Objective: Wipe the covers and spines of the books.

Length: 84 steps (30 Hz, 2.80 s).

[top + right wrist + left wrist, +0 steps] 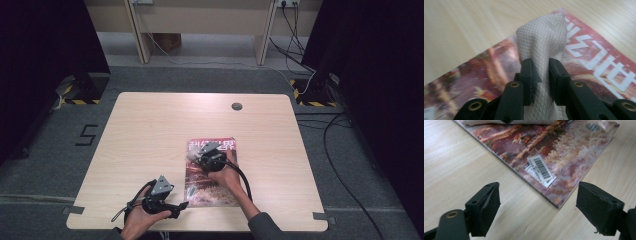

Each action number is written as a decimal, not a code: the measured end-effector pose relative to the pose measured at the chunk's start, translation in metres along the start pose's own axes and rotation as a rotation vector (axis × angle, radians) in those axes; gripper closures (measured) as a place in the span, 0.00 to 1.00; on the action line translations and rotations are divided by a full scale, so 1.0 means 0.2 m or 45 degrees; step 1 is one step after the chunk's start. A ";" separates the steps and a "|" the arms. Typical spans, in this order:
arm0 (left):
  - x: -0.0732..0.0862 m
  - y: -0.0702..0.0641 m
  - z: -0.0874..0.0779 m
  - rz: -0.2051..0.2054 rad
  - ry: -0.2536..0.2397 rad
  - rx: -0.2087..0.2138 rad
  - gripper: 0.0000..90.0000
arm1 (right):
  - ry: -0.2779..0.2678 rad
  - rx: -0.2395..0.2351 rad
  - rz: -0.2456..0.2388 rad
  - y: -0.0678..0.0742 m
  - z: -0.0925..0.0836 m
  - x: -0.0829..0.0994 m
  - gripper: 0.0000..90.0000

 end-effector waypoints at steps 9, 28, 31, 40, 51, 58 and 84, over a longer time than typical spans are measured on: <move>0.02 0.03 -0.03 0.001 -0.001 0.002 0.20 | -0.038 -0.085 -0.069 0.17 -0.03 -0.02 0.83; 0.04 0.07 -0.05 -0.003 0.006 -0.043 0.20 | -0.024 -0.007 0.002 0.02 -0.06 0.06 0.84; 0.03 0.08 -0.05 -0.013 0.007 -0.049 0.20 | -0.017 0.005 0.010 -0.01 -0.04 0.05 0.84; 0.03 0.09 -0.06 -0.017 0.003 -0.065 0.20 | 0.043 0.036 -0.001 -0.05 0.04 -0.04 0.84; 0.02 0.11 -0.06 -0.017 -0.006 -0.094 0.20 | -0.018 -0.102 -0.076 0.19 -0.03 -0.04 0.84; 0.01 0.13 -0.08 -0.046 -0.030 -0.103 0.20 | -0.057 -0.165 -0.071 0.28 -0.10 0.01 0.84; -0.08 0.23 -0.15 -0.147 -0.159 -0.143 0.17 | -0.084 -0.224 -0.145 0.50 -0.24 0.08 0.84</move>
Point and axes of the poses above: each handheld gripper's, and its own axes: z roughly forward along the jaws, x roughly out of its underside, y roughly to its left, the point moved 10 cm from there along z, roughly forward along the jaws, and after that the axes turned 13 degrees about -z, right-handed, at the moved point
